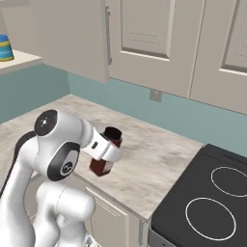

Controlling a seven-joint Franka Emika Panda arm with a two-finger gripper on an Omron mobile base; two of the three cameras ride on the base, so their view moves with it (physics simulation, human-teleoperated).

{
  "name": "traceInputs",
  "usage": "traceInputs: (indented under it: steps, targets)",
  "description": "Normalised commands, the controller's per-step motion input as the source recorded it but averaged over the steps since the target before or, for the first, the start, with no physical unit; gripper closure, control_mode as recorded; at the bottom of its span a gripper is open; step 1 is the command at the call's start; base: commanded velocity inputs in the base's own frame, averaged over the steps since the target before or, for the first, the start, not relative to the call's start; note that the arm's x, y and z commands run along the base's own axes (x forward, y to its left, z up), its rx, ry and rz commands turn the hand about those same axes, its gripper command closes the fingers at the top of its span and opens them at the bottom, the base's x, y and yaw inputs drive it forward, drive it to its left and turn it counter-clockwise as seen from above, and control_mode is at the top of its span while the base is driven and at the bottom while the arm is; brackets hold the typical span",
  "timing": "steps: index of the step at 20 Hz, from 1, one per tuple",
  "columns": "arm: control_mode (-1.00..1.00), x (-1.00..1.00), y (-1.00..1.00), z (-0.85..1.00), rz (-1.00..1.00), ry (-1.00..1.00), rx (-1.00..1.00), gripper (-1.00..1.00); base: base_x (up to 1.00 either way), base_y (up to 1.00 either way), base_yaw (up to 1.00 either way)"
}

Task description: Collect the paprika, mayonnaise, and shaker from the cabinet and place them next to the stove.

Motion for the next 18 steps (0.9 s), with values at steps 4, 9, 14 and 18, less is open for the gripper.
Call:
traceInputs:
  steps: [4, 9, 14, 18]
  targets:
    - [-1.0, 0.49, -0.17, -0.22, -0.15, -0.01, 0.0, 1.0, 0.0, 0.0, 0.0]
    - [-1.0, 0.49, -0.28, -0.19, -0.06, -0.03, 0.0, 1.0, 0.0, 0.0, 0.0]
    - [-1.0, 0.44, -0.26, -0.15, -0.03, 0.0, 0.0, 1.0, 0.0, 0.0, 0.0]
    - [-1.0, 0.42, -0.2, -0.08, -0.08, 0.0, 0.0, 1.0, 0.0, 0.0, 0.0]
